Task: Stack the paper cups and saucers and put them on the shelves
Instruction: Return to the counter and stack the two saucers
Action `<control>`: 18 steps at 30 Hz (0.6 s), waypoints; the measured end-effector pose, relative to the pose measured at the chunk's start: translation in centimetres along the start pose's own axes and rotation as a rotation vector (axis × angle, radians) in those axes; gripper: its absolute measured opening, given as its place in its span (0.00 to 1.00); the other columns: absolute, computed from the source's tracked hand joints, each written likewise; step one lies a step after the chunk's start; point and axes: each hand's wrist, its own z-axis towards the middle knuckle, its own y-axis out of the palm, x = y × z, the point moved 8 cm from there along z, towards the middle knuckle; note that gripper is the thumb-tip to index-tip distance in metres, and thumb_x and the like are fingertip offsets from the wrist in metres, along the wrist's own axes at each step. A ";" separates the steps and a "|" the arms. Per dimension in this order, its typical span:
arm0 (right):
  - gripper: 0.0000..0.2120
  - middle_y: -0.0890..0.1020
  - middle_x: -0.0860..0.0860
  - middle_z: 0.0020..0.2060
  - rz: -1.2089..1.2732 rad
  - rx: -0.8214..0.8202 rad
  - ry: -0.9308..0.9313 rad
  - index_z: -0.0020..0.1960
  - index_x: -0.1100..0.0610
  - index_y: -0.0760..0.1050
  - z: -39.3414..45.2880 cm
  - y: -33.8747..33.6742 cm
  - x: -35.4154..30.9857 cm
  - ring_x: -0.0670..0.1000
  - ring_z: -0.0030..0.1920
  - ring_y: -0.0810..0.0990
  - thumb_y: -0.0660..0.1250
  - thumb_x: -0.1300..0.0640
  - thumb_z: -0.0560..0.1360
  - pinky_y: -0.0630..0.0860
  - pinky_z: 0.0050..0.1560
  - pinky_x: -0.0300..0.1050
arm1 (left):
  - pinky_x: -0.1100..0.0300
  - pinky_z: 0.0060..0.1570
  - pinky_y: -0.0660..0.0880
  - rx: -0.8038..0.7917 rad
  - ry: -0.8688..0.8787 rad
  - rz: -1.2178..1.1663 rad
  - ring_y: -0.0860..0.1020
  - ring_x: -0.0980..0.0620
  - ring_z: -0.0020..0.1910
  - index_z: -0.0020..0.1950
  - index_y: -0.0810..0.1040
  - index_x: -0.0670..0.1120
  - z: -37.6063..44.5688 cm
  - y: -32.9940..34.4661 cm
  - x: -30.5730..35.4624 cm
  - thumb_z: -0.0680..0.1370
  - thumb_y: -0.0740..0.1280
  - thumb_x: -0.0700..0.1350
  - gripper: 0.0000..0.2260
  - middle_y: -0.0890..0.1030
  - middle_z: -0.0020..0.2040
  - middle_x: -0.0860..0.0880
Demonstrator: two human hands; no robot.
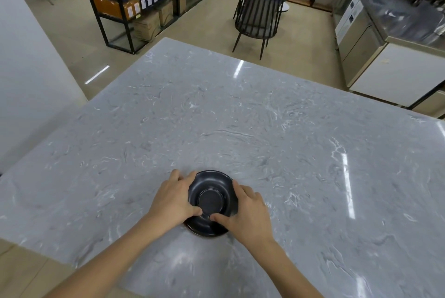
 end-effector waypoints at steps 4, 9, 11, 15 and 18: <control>0.46 0.75 0.46 0.65 0.016 -0.003 -0.008 0.75 0.44 0.62 0.0 0.2 0.2 0.53 0.61 0.73 0.75 0.33 0.63 0.72 0.58 0.44 | 0.55 0.58 0.78 -0.039 -0.020 -0.009 0.77 0.47 0.58 0.81 0.61 0.56 0.3 0.1 -0.2 0.67 0.80 0.57 0.47 0.67 0.62 0.49; 0.45 0.73 0.47 0.65 0.022 -0.012 -0.023 0.75 0.44 0.62 0.0 0.6 0.2 0.53 0.61 0.72 0.75 0.33 0.64 0.71 0.61 0.44 | 0.54 0.57 0.79 -0.069 -0.051 0.040 0.78 0.46 0.58 0.81 0.59 0.57 0.5 0.1 -0.1 0.67 0.81 0.56 0.48 0.67 0.63 0.49; 0.46 0.73 0.47 0.66 0.024 -0.018 -0.022 0.76 0.44 0.61 0.0 0.6 0.2 0.53 0.62 0.71 0.74 0.32 0.64 0.72 0.61 0.44 | 0.53 0.58 0.79 -0.083 -0.063 0.063 0.78 0.46 0.58 0.81 0.59 0.57 0.6 0.1 0.0 0.68 0.81 0.55 0.47 0.67 0.64 0.49; 0.45 0.72 0.47 0.67 0.023 -0.020 -0.033 0.75 0.44 0.60 -0.2 0.8 0.1 0.53 0.61 0.70 0.74 0.32 0.64 0.71 0.57 0.42 | 0.53 0.58 0.79 -0.085 -0.056 0.092 0.78 0.46 0.58 0.80 0.61 0.57 0.5 0.1 0.2 0.69 0.81 0.55 0.44 0.68 0.62 0.50; 0.45 0.71 0.47 0.66 0.028 -0.022 -0.033 0.75 0.43 0.60 -0.2 0.9 0.1 0.52 0.60 0.70 0.74 0.33 0.64 0.71 0.55 0.41 | 0.52 0.59 0.79 -0.076 -0.038 0.094 0.78 0.47 0.60 0.81 0.61 0.57 0.3 0.1 0.1 0.69 0.80 0.54 0.45 0.69 0.63 0.49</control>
